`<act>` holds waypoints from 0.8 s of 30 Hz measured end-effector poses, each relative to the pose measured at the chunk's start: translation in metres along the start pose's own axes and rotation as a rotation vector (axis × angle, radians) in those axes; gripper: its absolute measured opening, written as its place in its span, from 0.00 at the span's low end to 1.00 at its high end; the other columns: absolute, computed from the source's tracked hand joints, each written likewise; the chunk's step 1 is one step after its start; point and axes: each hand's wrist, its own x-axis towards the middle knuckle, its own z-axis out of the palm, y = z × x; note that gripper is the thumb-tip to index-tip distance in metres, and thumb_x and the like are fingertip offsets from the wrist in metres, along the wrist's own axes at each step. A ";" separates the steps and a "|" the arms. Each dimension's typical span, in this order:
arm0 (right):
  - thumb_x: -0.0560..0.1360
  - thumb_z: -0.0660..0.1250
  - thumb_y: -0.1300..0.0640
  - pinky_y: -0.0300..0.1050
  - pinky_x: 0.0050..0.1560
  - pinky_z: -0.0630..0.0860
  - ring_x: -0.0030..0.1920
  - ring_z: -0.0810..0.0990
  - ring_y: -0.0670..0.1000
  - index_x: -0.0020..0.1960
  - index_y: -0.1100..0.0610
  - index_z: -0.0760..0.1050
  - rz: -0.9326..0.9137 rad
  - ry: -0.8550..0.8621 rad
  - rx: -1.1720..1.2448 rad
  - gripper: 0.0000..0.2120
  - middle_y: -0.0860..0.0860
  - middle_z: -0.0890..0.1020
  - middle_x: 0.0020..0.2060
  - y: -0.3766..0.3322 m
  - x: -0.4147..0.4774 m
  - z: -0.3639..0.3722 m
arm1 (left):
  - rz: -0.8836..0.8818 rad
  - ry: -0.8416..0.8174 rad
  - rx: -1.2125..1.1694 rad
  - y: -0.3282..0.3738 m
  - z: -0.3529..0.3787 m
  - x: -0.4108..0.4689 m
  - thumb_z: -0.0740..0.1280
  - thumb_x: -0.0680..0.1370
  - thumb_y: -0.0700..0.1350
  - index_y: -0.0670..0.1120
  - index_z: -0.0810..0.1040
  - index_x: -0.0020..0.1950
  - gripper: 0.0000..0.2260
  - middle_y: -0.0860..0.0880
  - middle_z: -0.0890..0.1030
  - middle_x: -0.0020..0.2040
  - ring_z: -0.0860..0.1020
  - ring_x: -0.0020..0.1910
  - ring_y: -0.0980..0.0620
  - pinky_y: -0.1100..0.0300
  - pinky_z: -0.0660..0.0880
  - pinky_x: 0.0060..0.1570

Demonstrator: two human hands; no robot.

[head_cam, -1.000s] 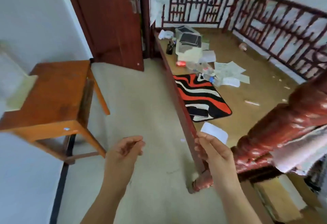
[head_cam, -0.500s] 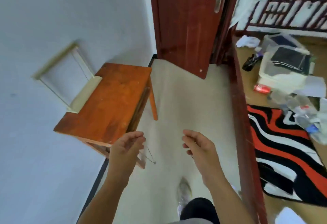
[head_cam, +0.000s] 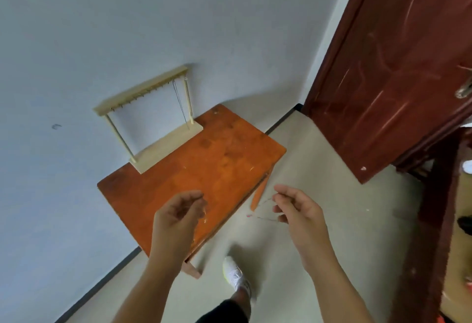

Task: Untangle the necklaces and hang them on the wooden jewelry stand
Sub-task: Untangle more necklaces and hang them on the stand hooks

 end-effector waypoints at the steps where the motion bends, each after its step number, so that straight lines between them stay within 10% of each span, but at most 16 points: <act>1: 0.78 0.69 0.58 0.40 0.47 0.78 0.44 0.82 0.47 0.52 0.46 0.84 0.003 -0.032 -0.023 0.09 0.49 0.84 0.42 -0.001 0.021 0.005 | -0.015 0.019 -0.023 -0.004 0.006 0.018 0.70 0.77 0.38 0.46 0.83 0.50 0.05 0.49 0.85 0.41 0.82 0.38 0.52 0.64 0.78 0.38; 24: 0.82 0.64 0.57 0.39 0.47 0.81 0.47 0.84 0.45 0.54 0.45 0.81 0.103 -0.777 -0.402 0.09 0.44 0.85 0.49 -0.055 0.340 0.160 | -0.283 0.564 -0.060 -0.004 0.053 0.238 0.69 0.78 0.39 0.47 0.82 0.52 0.06 0.50 0.85 0.43 0.83 0.40 0.52 0.63 0.78 0.39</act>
